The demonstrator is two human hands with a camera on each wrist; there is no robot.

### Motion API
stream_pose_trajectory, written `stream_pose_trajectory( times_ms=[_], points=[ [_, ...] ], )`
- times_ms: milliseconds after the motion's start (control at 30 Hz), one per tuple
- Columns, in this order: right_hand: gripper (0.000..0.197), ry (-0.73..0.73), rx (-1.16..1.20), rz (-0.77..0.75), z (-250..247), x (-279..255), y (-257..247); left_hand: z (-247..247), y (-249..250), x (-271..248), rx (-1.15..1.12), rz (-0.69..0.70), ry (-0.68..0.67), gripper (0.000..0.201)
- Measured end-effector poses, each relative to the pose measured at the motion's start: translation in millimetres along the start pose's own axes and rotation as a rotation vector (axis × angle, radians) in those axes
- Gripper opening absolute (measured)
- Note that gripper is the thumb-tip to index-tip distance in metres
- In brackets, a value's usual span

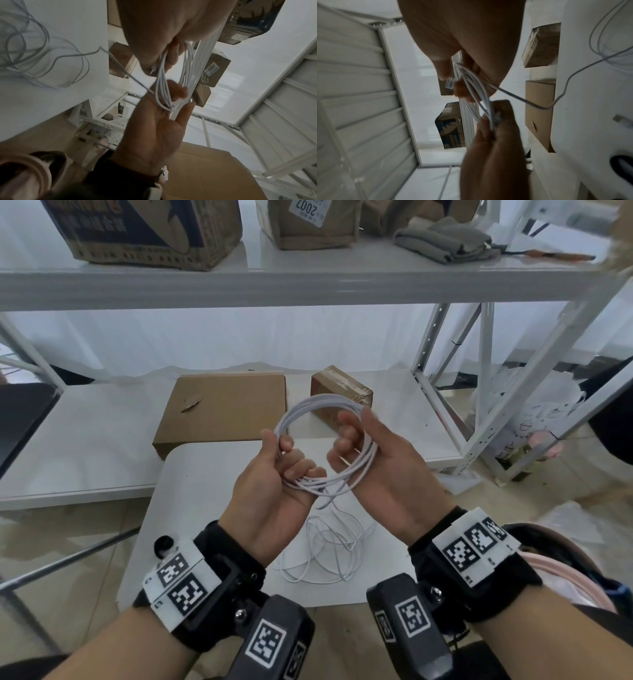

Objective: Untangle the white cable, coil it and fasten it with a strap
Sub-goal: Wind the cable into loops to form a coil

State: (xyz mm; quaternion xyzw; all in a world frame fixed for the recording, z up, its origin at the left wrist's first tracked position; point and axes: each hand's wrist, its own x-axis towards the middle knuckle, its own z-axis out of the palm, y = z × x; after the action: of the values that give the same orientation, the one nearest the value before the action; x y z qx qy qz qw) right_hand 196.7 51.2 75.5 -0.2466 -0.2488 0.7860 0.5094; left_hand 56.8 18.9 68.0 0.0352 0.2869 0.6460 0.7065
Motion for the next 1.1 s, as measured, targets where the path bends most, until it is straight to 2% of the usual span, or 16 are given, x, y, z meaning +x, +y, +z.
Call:
stream_pose_trajectory(
  times_ms=[67, 167, 367, 500, 700, 767, 900, 967, 1100],
  points=[
    [0.034, -0.037, -0.101, -0.033, 1, -3, 8, 3, -1, 0, -0.062, 0.041, 0.027, 0.045],
    [0.034, -0.051, -0.134, -0.105, 6, -7, 20, 7, -2, 1, -0.072, 0.095, 0.043, 0.045],
    [0.027, 0.046, 0.036, -0.099, 12, -7, 9, 9, -7, -1, 0.074, 0.148, -0.005, 0.039],
    [0.047, 0.106, 0.157, -0.064, 9, -4, 2, 11, -16, -5, 0.160, 0.151, -0.009, 0.037],
    [0.042, 0.248, 0.084, -0.134, 9, -5, -3, 10, -23, -8, 0.183, 0.078, -0.039, 0.037],
    [0.043, 0.270, 0.065, -0.149, 9, -5, -6, 9, -20, -9, 0.335, 0.087, -0.040, 0.039],
    [0.043, 0.274, 0.043, -0.177, 8, -5, -13, 6, -12, -14, 0.913, 0.177, -0.018, 0.039],
    [0.043, 0.271, 0.023, -0.186, 8, -6, -13, 6, -9, -16, 0.966, 0.098, 0.015, 0.031],
    [0.043, 0.243, -0.082, -0.224, 13, -11, -3, 6, -4, -19, 0.803, -0.166, 0.171, 0.021]
  ],
)
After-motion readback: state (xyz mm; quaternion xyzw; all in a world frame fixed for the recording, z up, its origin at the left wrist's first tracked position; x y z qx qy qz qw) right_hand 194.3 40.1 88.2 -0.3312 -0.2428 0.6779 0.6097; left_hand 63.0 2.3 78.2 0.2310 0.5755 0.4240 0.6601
